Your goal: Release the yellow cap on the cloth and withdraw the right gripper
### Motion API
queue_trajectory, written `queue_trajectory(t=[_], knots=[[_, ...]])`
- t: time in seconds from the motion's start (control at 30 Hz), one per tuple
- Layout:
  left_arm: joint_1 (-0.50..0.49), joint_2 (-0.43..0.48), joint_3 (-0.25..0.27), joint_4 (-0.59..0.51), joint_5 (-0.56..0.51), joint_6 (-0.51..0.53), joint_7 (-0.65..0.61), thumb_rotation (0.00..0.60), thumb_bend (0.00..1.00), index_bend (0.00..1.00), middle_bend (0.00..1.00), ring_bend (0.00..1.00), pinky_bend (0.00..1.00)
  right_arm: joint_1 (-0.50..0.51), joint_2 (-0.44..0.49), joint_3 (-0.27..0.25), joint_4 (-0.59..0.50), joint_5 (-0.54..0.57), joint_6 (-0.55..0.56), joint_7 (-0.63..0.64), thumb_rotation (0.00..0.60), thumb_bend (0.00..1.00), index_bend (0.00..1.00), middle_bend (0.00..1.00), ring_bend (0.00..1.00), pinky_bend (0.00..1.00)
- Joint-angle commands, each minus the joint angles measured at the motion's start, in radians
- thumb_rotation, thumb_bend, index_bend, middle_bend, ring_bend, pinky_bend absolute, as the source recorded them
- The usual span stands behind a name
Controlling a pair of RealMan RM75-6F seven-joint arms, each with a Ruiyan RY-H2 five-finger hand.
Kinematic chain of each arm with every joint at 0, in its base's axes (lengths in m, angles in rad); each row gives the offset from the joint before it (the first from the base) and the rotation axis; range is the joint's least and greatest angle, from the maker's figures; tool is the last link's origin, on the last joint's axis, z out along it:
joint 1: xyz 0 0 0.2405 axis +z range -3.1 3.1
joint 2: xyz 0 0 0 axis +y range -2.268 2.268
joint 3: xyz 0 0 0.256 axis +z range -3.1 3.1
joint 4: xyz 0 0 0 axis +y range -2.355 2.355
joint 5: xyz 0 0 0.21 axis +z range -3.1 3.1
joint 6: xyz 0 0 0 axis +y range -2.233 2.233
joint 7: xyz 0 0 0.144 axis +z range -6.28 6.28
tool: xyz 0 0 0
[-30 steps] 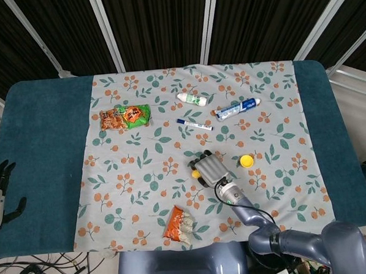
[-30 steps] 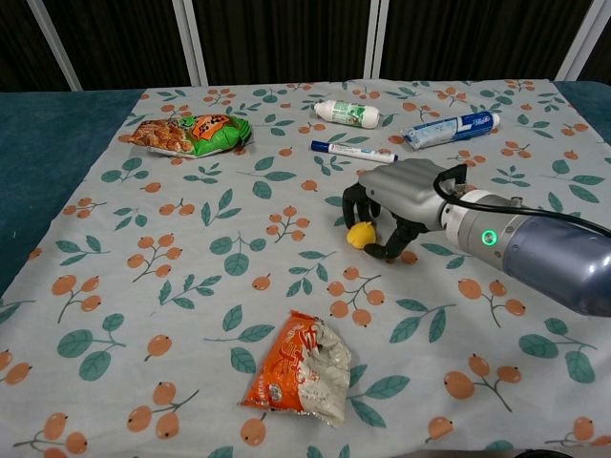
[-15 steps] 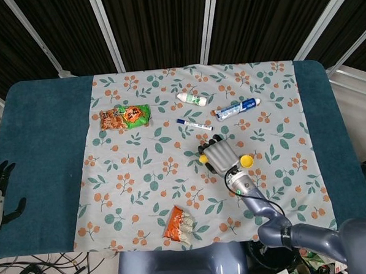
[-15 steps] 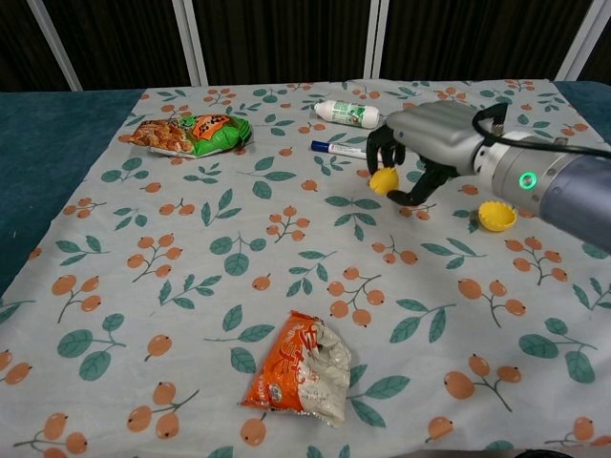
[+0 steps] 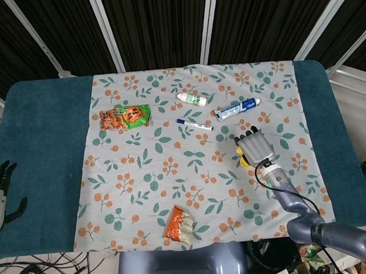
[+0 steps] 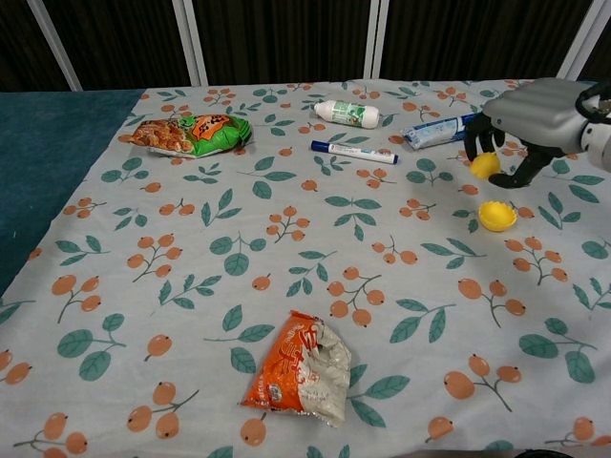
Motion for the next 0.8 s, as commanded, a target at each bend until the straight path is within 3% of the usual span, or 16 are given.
queue_trajectory(t=[0.03, 0.63, 0.8], knots=[[-0.001, -0.001, 0.0, 0.0, -0.001, 0.0, 0.003, 0.6, 0.38, 0.03, 0.0, 0.0, 0.0, -0.008, -0.003, -0.01, 0.013, 0.005, -0.007, 0.013, 0.6, 0.47, 0.56, 0.48, 0.36, 0.22], [0.001, 0.0, 0.0, -0.001, -0.002, 0.002, 0.009, 0.6, 0.38, 0.03, 0.0, 0.0, 0.0, -0.034, 0.0, -0.046, 0.014, -0.007, -0.013, 0.048, 0.6, 0.44, 0.56, 0.47, 0.35, 0.22], [0.001, -0.001, 0.001, -0.001, -0.002, 0.001, 0.009, 0.6, 0.38, 0.02, 0.0, 0.0, 0.0, -0.035, -0.008, -0.049, 0.004, -0.002, -0.017, 0.044, 0.6, 0.34, 0.45, 0.39, 0.29, 0.22]])
